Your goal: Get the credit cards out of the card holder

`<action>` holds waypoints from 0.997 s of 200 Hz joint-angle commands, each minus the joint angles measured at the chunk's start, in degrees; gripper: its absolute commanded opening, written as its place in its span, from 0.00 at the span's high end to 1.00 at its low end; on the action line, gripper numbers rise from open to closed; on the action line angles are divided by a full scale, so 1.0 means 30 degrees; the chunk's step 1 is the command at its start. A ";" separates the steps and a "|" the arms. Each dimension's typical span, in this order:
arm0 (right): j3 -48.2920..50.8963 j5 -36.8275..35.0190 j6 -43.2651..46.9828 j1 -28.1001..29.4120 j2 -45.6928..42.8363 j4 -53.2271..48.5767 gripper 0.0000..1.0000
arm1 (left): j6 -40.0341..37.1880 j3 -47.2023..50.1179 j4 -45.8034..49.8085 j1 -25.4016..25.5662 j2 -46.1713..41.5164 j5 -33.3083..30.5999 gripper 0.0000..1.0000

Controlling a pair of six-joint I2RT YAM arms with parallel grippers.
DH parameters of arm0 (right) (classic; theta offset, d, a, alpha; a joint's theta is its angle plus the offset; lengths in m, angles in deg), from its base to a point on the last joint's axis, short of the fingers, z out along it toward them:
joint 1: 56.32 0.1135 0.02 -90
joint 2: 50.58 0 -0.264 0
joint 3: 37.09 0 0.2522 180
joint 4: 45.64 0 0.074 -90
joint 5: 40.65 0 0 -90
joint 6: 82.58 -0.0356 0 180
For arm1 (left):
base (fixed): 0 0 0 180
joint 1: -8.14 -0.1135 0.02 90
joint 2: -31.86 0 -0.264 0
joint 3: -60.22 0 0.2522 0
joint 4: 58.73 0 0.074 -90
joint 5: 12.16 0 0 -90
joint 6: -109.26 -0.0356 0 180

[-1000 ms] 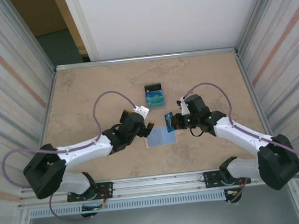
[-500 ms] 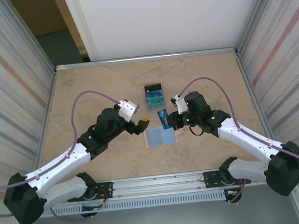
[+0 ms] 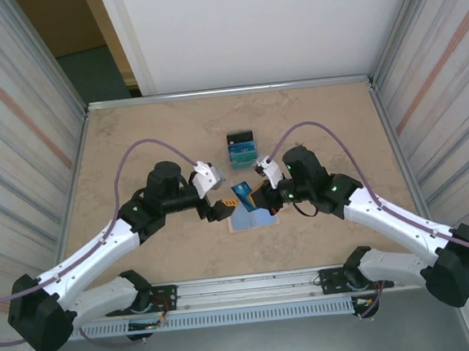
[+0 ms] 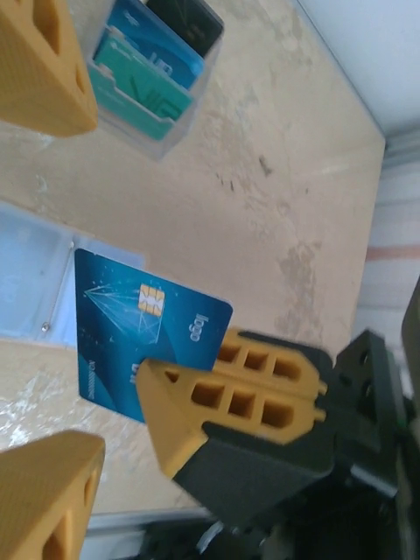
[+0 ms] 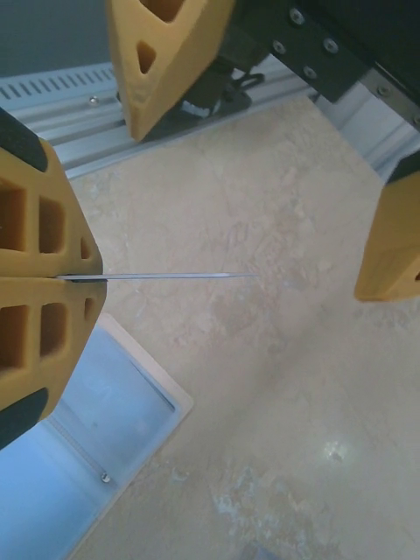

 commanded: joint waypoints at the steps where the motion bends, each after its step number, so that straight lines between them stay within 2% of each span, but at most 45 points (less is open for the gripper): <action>1: -0.0787 0.1184 0.1469 0.0150 -0.0669 -0.1032 0.99 | -0.1770 -0.1281 0.1706 -0.0226 0.0413 0.3256 0.21; 19: -0.0935 0.1796 0.1919 0.0181 -0.0850 -0.1367 0.99 | -0.2466 -0.1908 0.2600 -0.0226 0.0972 0.4308 0.28; 70: -0.1630 0.2786 0.2973 0.0507 -0.0566 -0.2266 0.98 | -0.3825 -0.3347 0.4346 -0.0168 0.2382 0.6222 0.58; 81: -0.1753 0.2799 0.3074 0.0562 -0.0437 -0.2325 0.98 | -0.4052 -0.3477 0.4503 -0.0096 0.2550 0.6325 0.71; 99: -0.1870 0.2745 0.3147 0.0571 -0.0269 -0.2332 0.98 | -0.4328 -0.3656 0.4867 0.0015 0.2781 0.6253 1.00; 116: -0.1889 0.2310 0.3081 0.0584 -0.0297 -0.2268 0.95 | -0.4524 -0.3656 0.4992 0.0051 0.2812 0.6248 1.00; 124: -0.1863 0.1967 0.3005 0.0524 -0.0384 -0.2223 0.90 | -0.4498 -0.3575 0.4893 0.0066 0.2782 0.6196 1.00; 141: -0.1713 0.0927 0.2647 0.0352 -0.0738 -0.2027 0.72 | -0.4337 -0.3245 0.4425 0.0067 0.2472 0.5700 1.00; 160: -0.1340 0.0226 0.2119 -0.0247 -0.1425 -0.1709 0.58 | -0.3998 -0.2695 0.3563 0.0067 0.1928 0.4918 1.00; 176: -0.0882 0.0222 0.1603 -0.0954 -0.2364 -0.1202 0.50 | -0.3448 -0.2085 0.2556 0.0040 0.1366 0.4165 1.00; 199: -0.0007 -0.0273 0.0497 -0.1839 -0.3740 -0.0132 0.27 | -0.2238 -0.1218 0.0949 0.0030 0.0688 0.3304 1.00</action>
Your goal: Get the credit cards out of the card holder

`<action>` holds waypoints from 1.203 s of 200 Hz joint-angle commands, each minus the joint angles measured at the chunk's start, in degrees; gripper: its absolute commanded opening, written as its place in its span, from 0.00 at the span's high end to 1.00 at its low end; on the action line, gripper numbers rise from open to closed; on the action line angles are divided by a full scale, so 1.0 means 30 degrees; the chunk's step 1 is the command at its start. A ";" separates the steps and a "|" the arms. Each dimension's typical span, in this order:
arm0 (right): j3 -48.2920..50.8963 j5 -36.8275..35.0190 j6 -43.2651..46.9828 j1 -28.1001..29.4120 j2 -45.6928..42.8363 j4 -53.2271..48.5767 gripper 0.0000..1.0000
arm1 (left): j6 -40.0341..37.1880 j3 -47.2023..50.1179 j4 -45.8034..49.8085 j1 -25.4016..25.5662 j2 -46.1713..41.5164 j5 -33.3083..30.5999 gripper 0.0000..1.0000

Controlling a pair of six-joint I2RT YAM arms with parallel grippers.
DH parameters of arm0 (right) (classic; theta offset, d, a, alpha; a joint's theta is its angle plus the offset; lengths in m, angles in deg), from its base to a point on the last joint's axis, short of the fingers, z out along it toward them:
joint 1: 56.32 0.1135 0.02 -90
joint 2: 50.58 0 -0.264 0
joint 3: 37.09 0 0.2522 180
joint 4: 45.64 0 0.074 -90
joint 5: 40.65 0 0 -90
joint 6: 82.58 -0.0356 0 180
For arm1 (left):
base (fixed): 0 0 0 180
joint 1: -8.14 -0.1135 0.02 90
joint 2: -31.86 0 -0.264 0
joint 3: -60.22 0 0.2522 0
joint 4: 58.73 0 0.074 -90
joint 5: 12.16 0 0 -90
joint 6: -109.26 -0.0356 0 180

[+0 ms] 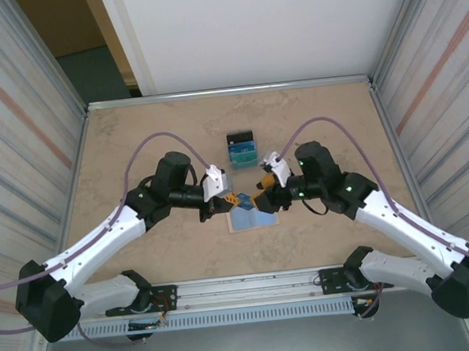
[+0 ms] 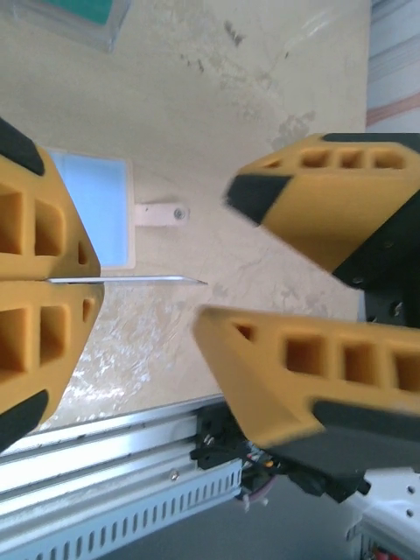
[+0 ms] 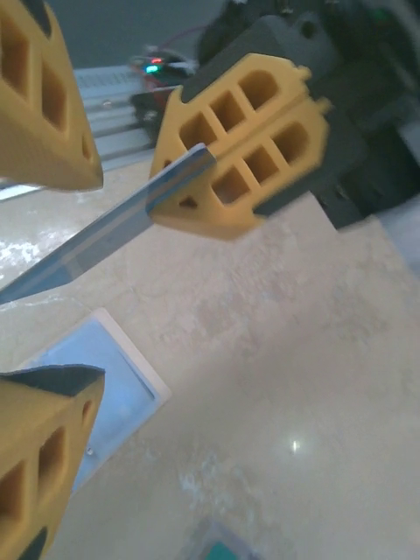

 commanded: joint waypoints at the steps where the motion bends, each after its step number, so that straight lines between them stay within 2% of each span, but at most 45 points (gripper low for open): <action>1: 0.0784 -0.0776 -0.1233 -0.0780 -0.1627 0.1459 0.25 | 0.1258 0.0809 -0.2149 -0.0032 -0.1010 -0.1199 1.00; 18: 0.1317 -0.1040 -0.2275 -0.1344 -0.2632 0.2302 0.07 | 0.2391 0.1358 -0.3217 -0.0026 -0.1313 -0.1950 1.00; 28: 0.1568 -0.1107 -0.2970 -0.1626 -0.3090 0.2749 0.00 | 0.3042 0.1647 -0.3799 -0.0013 -0.1520 -0.2340 1.00; 68: 0.2147 -0.1832 -0.4839 -0.2378 -0.3926 0.3536 0.01 | 0.6315 0.3509 -0.7788 -0.0013 -0.2779 -0.4083 1.00; 92: 0.3215 -0.2274 -0.6826 -0.2780 -0.4110 0.5320 0.01 | 0.8202 0.4572 -0.9927 -0.0028 -0.3553 -0.5909 1.00; 121: 0.3956 -0.2895 -0.8812 -0.3046 -0.3529 0.7042 0.01 | 1.0097 0.5506 -1.1901 -0.0026 -0.4297 -0.6765 1.00; 143: 0.5171 -0.0798 -0.9792 -0.3119 -0.3236 1.0828 0.01 | 1.1958 0.6113 -1.3500 -0.0021 -0.4532 -0.7114 1.00; 163: 0.4921 0.1649 -1.0103 -0.3128 -0.2459 1.2266 0.01 | 1.3693 0.6579 -1.4892 -0.0120 -0.4486 -0.7197 1.00; 190: 0.5347 0.4160 -1.0823 -0.2927 -0.1280 1.5727 0.02 | 1.5418 0.6864 -1.6780 -0.0154 -0.3930 -0.6397 1.00; 223: 0.5104 0.5147 -1.1156 -0.2458 0.0260 1.7721 0.12 | 1.6999 0.6880 -1.8683 -0.0189 -0.3072 -0.5282 1.00; 240: 0.4850 0.5707 -1.1371 -0.2231 0.1225 1.8646 0.21 | 1.7603 0.6897 -1.9519 -0.0187 -0.2626 -0.4873 1.00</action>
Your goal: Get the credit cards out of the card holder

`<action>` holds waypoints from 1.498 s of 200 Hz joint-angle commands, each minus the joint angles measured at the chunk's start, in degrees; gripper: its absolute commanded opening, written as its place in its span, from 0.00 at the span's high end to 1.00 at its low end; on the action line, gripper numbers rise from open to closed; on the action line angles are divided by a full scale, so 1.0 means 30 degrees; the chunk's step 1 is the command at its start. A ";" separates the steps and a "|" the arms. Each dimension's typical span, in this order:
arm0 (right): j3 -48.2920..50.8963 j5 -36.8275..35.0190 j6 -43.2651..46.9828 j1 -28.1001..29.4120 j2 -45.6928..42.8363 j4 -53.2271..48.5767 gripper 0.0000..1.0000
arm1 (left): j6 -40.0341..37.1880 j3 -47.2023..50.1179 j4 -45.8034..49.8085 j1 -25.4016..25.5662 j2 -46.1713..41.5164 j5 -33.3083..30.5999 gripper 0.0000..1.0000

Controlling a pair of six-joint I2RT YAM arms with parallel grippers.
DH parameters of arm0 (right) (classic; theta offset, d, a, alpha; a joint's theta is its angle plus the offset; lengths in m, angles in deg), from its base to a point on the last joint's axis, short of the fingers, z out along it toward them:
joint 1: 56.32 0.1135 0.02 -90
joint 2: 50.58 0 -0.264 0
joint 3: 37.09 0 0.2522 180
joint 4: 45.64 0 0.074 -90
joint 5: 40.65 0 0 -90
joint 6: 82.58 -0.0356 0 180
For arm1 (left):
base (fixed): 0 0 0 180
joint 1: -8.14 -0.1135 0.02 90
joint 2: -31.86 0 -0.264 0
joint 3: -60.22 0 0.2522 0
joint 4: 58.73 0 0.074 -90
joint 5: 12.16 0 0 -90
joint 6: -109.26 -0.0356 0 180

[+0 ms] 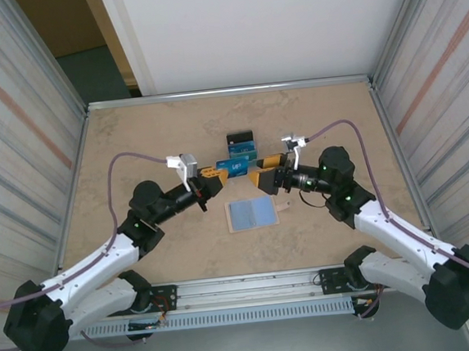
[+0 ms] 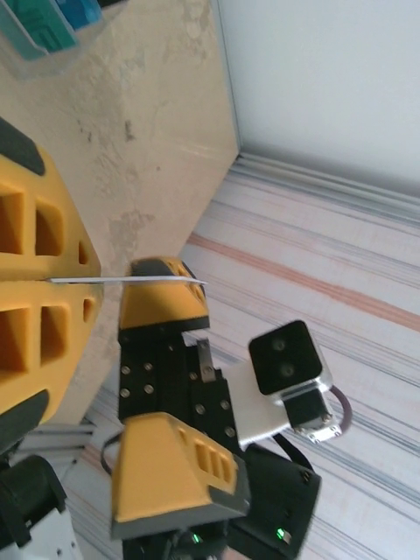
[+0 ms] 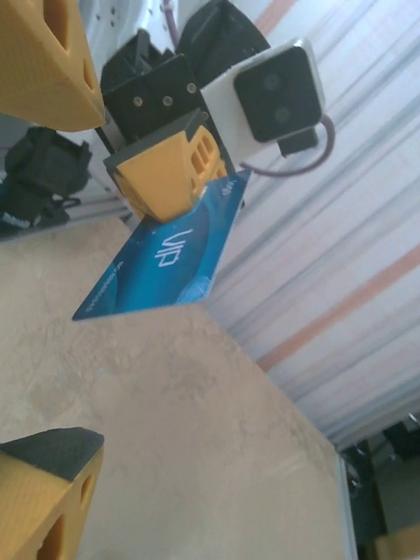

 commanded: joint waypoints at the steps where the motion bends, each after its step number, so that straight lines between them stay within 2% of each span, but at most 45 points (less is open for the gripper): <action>1: -0.0398 0.1707 -0.0643 0.0350 0.0991 0.2850 0.22 | 0.1776 0.0238 -0.2618 -0.0174 0.0440 0.1016 1.00; 55: -0.1132 0.2438 -0.0620 0.1028 0.2118 0.4247 0.57 | 0.2849 0.0333 -0.4122 -0.0169 0.1337 0.1579 1.00; 71: -0.1170 0.2467 -0.0395 0.1055 0.2053 0.4260 0.72 | 0.2821 0.0329 -0.3992 -0.0175 0.1333 0.1633 1.00; 84: -0.1170 0.2504 -0.0225 0.1063 0.1954 0.4228 0.96 | 0.2764 0.0282 -0.3711 -0.0175 0.1310 0.1628 1.00; 88: -0.1148 0.2434 -0.0209 0.1063 0.1900 0.4157 1.00 | 0.2740 0.0278 -0.3601 -0.0182 0.1270 0.1626 1.00; 122: -0.1191 0.1985 0.0638 0.1121 0.1359 0.2841 1.00 | 0.2398 0.0116 -0.2627 -0.0219 0.1039 0.1729 1.00; 147: -0.1639 0.1211 0.2121 0.1244 0.0614 0.0028 1.00 | 0.1067 -0.0512 0.0033 -0.0533 0.0086 0.1791 0.53; 158: -0.1869 0.0763 0.3003 0.1398 0.0250 -0.1479 1.00 | -0.0070 -0.1059 0.1798 -0.0741 -0.0504 0.2074 0.42; 167: -0.2135 0.0489 0.3772 0.1551 -0.0055 -0.2834 1.00 | -0.1312 -0.1748 0.3703 -0.0896 -0.0991 0.2381 0.39; 200: -0.2684 -0.0421 0.6139 0.2136 -0.1341 -0.6498 1.00 | -0.7138 -0.5376 1.2192 -0.0936 -0.1794 0.2664 0.36; 239: -0.3058 -0.0318 0.7272 0.2325 -0.1864 -0.8452 1.00 | -1.1457 -0.9929 1.9345 -0.0936 0.0065 0.4271 0.33; 261: -0.3202 -0.0118 0.7495 0.2436 -0.1860 -0.8859 1.00 | -1.2727 -1.2233 2.2017 -0.0925 0.1776 0.5225 0.35; 299: -0.3395 0.0095 0.7636 0.2569 -0.1743 -0.9097 1.00 | -1.4266 -1.4413 2.3909 -0.0697 0.3858 0.7389 0.39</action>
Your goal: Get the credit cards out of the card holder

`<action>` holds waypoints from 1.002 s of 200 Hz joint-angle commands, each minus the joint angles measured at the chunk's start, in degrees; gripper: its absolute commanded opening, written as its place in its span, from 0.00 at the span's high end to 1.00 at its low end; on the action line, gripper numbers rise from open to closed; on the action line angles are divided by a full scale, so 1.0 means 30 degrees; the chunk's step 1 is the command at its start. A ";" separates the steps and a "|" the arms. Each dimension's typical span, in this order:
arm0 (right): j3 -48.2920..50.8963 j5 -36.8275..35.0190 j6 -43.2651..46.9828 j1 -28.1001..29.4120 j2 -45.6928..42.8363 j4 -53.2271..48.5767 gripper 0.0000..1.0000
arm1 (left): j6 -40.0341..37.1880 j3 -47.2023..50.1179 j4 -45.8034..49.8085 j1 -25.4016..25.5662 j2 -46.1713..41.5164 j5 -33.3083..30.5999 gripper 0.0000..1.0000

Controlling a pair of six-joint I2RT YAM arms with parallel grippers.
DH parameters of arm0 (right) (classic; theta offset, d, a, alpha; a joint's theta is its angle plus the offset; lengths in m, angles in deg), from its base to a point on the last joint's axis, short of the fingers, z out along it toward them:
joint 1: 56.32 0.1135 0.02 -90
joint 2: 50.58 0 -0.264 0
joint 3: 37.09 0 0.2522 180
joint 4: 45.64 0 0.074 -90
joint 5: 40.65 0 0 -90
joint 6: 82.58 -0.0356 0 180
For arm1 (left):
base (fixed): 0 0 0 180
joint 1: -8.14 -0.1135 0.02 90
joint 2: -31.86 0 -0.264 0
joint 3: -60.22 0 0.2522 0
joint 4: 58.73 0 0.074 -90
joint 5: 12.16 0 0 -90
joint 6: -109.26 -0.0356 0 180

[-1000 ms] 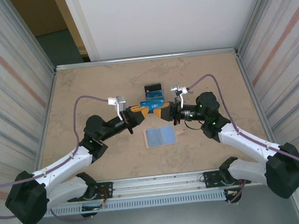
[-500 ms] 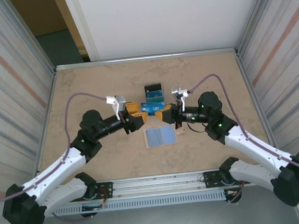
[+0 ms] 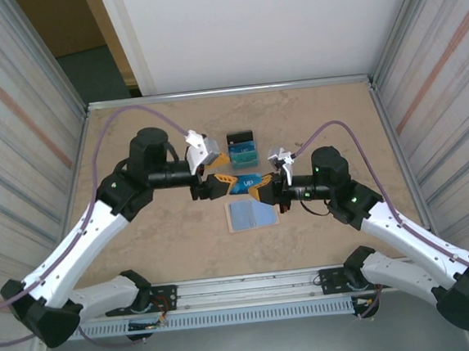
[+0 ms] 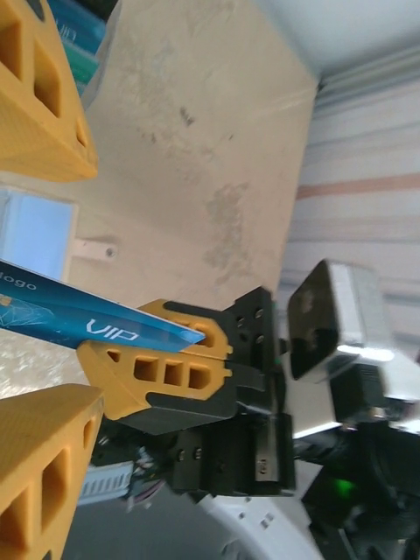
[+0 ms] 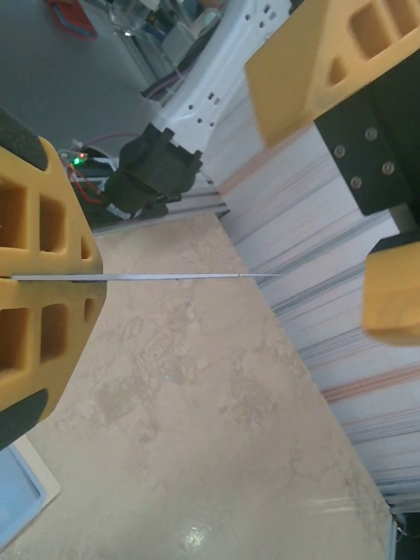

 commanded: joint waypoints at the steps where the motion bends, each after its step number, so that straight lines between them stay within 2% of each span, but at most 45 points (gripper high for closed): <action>1: -0.0802 0.0233 0.0704 0.0195 -0.0162 -0.0486 1.00 | -0.2198 -0.1360 0.3105 0.0182 0.0784 0.1988 0.39; 34: -0.0812 0.0291 0.0779 0.0290 -0.0147 -0.0587 1.00 | -0.3677 -0.2443 0.4602 0.0661 0.2172 0.1999 0.46; 76: -0.0861 0.0272 0.0883 0.0317 -0.0133 -0.0581 1.00 | -0.4273 -0.2922 0.4822 0.0693 0.3298 0.2658 0.87; 85: -0.0832 0.0206 0.0912 0.0309 -0.0167 -0.0579 1.00 | -0.4397 -0.2964 0.4837 0.0694 0.3443 0.2545 1.00; 109: -0.0832 -0.0348 0.1126 0.0320 -0.0302 -0.0842 1.00 | -0.4728 -0.2901 0.4561 0.0598 0.3547 0.2015 1.00; 122: -0.0763 -0.0997 0.1313 0.0290 -0.0478 -0.1052 0.84 | -0.4736 -0.2585 0.3945 0.0282 0.3415 0.1710 1.00; 126: -0.0732 -0.1167 0.1372 0.0291 -0.0533 -0.1107 0.72 | -0.4708 -0.2480 0.3647 0.0151 0.3349 0.1615 1.00; 132: -0.0715 -0.1505 0.1459 0.0291 -0.0640 -0.1206 0.47 | -0.4712 -0.2305 0.3244 -0.0089 0.3269 0.1435 1.00; 140: -0.0674 -0.1969 0.1569 0.0248 -0.0824 -0.1341 0.31 | -0.4729 -0.2108 0.2789 -0.0380 0.3232 0.1020 1.00; 159: -0.0576 -0.3219 0.1811 0.0199 -0.1233 -0.1718 0.17 | -0.5212 -0.2071 0.2294 -0.0962 0.3480 -0.0392 1.00; 186: -0.0481 -0.4858 0.1748 -0.0034 -0.1647 -0.2151 0.03 | -0.6482 -0.2321 0.1544 -0.1768 0.4521 -0.1918 1.00; 200: -0.0378 -0.5685 0.1566 -0.0111 -0.1827 -0.2268 0.01 | -0.7105 -0.2608 0.1065 -0.2293 0.5380 -0.1970 1.00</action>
